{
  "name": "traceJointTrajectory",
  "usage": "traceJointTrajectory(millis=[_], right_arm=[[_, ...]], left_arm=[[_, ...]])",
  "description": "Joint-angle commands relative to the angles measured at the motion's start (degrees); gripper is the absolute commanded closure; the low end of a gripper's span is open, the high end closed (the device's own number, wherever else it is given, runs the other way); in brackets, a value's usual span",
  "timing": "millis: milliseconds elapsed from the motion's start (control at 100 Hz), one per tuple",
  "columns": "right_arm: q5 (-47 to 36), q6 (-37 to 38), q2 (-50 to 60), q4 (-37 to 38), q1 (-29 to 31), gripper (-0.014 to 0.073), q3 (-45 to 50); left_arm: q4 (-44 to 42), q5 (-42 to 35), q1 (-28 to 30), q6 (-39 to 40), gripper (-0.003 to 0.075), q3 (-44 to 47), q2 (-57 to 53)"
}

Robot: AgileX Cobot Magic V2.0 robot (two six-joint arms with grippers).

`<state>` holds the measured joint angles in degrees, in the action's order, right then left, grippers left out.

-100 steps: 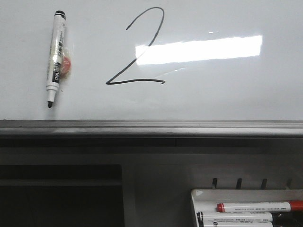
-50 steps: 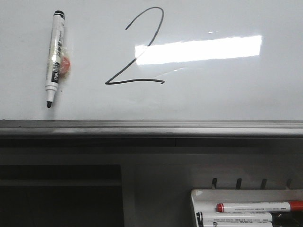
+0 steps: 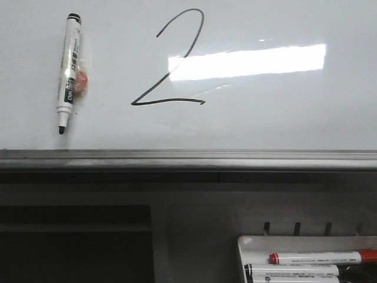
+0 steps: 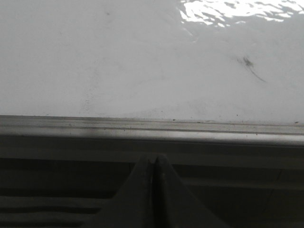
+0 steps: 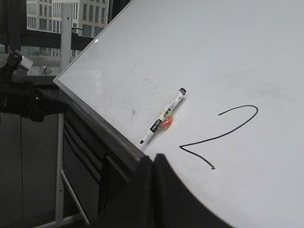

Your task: Write number 2 on whiteboard

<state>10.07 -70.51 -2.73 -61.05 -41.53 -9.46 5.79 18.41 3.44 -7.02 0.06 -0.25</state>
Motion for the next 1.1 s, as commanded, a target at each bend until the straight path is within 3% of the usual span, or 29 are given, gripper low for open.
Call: traceJointTrajectory(millis=[0, 890, 960, 1090], right_arm=[[-2.30, -0.28, -0.48, -0.49, 0.12, 0.0655, -1.58], [-0.57, -0.02, -0.58, 0.69, 0.12, 0.0655, -1.58], [0.00, 10.58, -0.58, 9.20, 0.12, 0.0655, -1.81], [0.75, 52.00, -0.58, 44.29, 0.12, 0.0655, -1.81]], left_arm=[[0.21, -3.83, 0.15, 0.15, 0.0741, 0.60, -1.51], [0.21, -3.83, 0.15, 0.15, 0.0741, 0.60, -1.51], [0.21, -3.83, 0.15, 0.15, 0.0741, 0.60, -1.51], [0.21, -3.83, 0.15, 0.15, 0.0741, 0.60, -1.51]])
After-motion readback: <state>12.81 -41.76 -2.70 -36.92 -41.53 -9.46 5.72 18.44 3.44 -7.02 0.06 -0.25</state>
